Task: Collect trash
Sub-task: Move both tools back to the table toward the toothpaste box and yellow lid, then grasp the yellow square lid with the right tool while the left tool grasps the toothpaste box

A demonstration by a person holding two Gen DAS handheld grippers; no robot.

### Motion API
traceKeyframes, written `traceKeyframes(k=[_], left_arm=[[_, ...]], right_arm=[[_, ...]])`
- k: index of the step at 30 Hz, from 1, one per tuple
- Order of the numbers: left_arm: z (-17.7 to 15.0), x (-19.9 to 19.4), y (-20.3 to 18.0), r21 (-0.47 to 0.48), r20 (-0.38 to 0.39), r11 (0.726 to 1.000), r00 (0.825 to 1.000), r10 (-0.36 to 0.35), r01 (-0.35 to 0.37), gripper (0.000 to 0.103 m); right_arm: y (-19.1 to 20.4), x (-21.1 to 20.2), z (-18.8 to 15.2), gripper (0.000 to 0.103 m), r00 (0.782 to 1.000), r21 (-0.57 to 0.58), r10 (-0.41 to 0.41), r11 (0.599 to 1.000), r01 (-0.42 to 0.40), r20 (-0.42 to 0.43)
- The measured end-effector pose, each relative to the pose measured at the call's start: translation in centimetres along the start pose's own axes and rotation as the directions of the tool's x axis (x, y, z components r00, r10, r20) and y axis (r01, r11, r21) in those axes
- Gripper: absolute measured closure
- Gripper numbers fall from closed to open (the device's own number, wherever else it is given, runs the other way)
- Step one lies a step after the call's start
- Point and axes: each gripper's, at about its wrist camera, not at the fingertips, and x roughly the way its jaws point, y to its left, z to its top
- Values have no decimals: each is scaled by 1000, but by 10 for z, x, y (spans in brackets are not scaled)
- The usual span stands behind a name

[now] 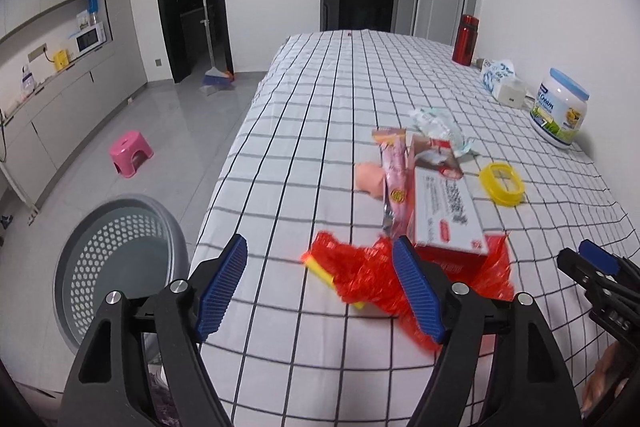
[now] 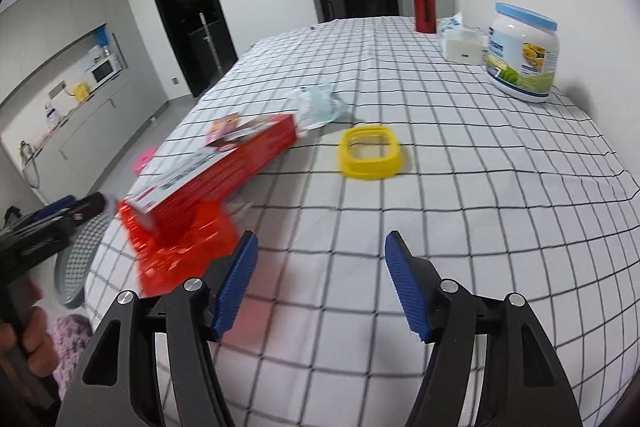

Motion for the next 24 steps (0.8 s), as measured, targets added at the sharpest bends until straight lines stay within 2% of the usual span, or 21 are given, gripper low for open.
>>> traceKeyframes(k=[5, 10, 16, 24], left_arm=[[19, 6, -13, 10, 6, 1000, 1000, -21, 21, 23], [41, 11, -29, 35, 21, 999, 999, -38, 37, 10], [54, 25, -44, 54, -11, 997, 999, -48, 49, 9], [59, 50, -54, 49, -72, 998, 997, -41, 45, 8]], right_arm=[[-12, 19, 15, 39, 1000, 6, -22, 1000, 22, -21], [-19, 39, 37, 37, 999, 17, -11, 1000, 11, -51], [-25, 61, 57, 33, 997, 25, -26, 999, 28, -68], [-34, 100, 70, 32, 992, 32, -39, 999, 44, -121]])
